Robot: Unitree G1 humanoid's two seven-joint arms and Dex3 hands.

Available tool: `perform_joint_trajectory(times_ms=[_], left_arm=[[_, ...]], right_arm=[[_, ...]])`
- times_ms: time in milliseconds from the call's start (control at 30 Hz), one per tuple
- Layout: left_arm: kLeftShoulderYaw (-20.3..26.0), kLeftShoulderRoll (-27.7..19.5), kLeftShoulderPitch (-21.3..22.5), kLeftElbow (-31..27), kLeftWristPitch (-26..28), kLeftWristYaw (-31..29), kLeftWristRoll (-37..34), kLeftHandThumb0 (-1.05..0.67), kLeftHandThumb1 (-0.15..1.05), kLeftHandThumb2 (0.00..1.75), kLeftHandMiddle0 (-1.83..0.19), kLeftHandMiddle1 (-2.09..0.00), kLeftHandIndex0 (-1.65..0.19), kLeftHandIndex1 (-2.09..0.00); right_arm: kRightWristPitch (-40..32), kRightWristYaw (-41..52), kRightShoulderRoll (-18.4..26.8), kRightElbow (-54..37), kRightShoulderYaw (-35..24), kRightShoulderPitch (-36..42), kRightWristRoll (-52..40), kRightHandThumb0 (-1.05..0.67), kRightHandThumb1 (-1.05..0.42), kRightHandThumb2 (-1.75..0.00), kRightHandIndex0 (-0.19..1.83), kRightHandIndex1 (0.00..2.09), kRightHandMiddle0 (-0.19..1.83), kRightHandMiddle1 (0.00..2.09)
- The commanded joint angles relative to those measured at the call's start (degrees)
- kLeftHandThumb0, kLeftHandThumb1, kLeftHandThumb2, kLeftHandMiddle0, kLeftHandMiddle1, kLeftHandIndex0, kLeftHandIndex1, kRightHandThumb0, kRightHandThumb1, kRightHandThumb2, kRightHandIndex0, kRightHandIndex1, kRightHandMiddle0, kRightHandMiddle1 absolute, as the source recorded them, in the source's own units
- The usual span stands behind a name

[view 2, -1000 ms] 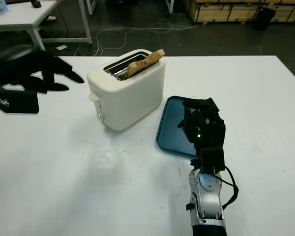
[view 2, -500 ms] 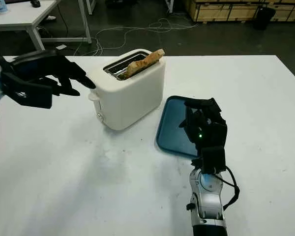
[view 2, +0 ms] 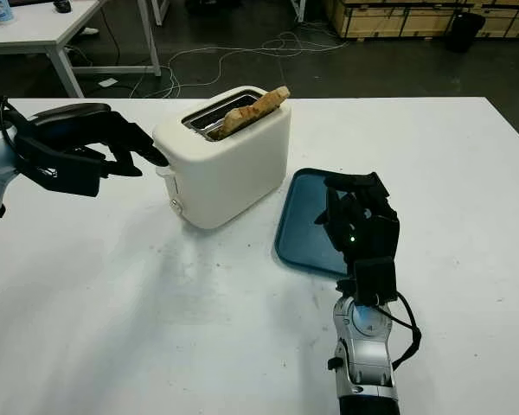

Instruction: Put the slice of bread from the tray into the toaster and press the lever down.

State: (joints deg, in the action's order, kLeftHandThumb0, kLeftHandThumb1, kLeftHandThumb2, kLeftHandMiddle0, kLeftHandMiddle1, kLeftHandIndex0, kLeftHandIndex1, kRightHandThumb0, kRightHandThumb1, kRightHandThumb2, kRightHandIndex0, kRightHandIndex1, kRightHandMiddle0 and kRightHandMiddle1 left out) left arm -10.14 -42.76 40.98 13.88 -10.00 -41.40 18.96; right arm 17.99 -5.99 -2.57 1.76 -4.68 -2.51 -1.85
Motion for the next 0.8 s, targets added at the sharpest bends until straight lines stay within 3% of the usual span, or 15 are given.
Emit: perform_joint_trajectory(times_ms=[0,267,400,767], left_arm=[[-0.51,-0.03,0.05,0.62,-0.83,0.95,1.19,-0.16,0.92,0.37,-0.66,-0.67,-0.88,-0.01],[-0.9,0.13,0.35,1.97,-1.71,1.85,2.09,-0.17,0.92,0.39,-0.79,-0.74,-0.83,0.0],[-0.95,0.57,0.4,2.33,-1.49,1.76,1.86,-0.16,0.92,0.39,-0.65,-0.65,-0.84,-0.01],[-2.55,0.93,1.55,5.04,-3.88,2.2,3.3,-0.19,0.92,0.39,-0.66,-0.61,-0.86,-0.01]], right_arm=[[1.24,0.39,-0.33,-0.4,-0.07,-0.02,-0.52,-0.49,-0.92,-0.33,0.79,1.75,0.6,1.58],[1.51,0.43,-0.29,-0.37,0.06,0.2,-0.04,-0.5,-0.92,-0.33,0.79,1.75,0.59,1.6],[2.4,0.96,-0.27,0.18,0.0,0.14,-0.44,-0.49,-0.92,-0.33,0.8,1.75,0.58,1.62],[3.08,1.3,-0.41,0.1,-0.12,0.4,-0.76,-0.48,-0.92,-0.33,0.78,1.75,0.53,1.69]])
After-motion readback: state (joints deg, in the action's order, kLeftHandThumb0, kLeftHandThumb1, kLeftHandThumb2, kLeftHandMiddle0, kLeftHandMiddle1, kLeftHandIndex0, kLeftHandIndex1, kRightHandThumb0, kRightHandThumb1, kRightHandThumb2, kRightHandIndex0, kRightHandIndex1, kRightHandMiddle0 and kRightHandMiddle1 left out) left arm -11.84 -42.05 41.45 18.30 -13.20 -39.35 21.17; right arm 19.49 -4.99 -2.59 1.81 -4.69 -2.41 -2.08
